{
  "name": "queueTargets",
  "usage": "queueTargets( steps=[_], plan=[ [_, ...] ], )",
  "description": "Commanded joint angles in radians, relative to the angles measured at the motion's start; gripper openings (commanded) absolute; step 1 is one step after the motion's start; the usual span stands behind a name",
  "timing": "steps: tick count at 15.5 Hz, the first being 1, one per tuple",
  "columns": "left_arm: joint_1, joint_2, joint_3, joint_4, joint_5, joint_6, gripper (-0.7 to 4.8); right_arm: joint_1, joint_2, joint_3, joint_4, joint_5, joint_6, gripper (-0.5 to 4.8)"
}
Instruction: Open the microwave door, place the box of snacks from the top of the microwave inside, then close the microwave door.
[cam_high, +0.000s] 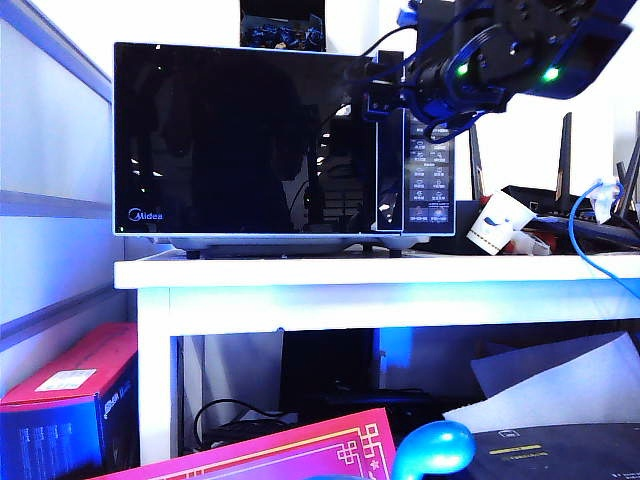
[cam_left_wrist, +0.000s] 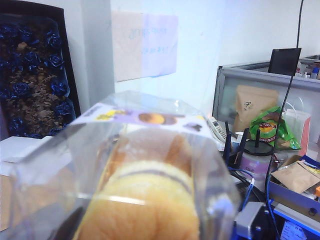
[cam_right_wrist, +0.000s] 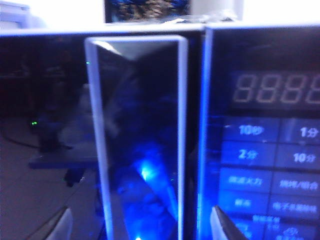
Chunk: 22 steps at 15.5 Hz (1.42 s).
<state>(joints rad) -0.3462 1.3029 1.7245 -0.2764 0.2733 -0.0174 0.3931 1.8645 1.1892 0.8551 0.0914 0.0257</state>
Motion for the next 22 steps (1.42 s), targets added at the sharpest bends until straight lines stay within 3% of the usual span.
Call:
queueTargets(
  steps=[1, 5, 7, 10, 20, 21, 22],
  plan=[
    [-0.001, -0.008, 0.005, 0.026, 0.004, -0.002, 2.77, 0.003, 0.037, 0.058, 0.008, 0.004, 0.000, 3.64],
    [-0.001, -0.008, 0.005, 0.026, 0.004, -0.002, 2.77, 0.003, 0.057, 0.088, -0.024, 0.021, 0.000, 3.44],
    [-0.001, -0.008, 0.005, 0.026, 0.004, -0.002, 2.77, 0.003, 0.057, 0.088, -0.026, 0.023, 0.000, 2.41],
    [-0.001, -0.008, 0.006, 0.026, 0.004, -0.002, 2.77, 0.003, 0.057, 0.088, -0.039, 0.023, 0.000, 1.96],
    [-0.001, -0.008, 0.005, 0.022, 0.004, -0.002, 2.77, 0.010, 0.119, 0.182, -0.121, 0.023, 0.000, 1.97],
    [-0.001, -0.008, 0.005, 0.022, 0.004, -0.002, 2.77, 0.013, 0.119, 0.182, -0.121, 0.023, 0.000, 1.71],
    [-0.001, -0.008, 0.005, 0.022, 0.004, -0.002, 2.77, 0.014, 0.119, 0.182, -0.121, 0.023, 0.000, 0.88]
  ],
)
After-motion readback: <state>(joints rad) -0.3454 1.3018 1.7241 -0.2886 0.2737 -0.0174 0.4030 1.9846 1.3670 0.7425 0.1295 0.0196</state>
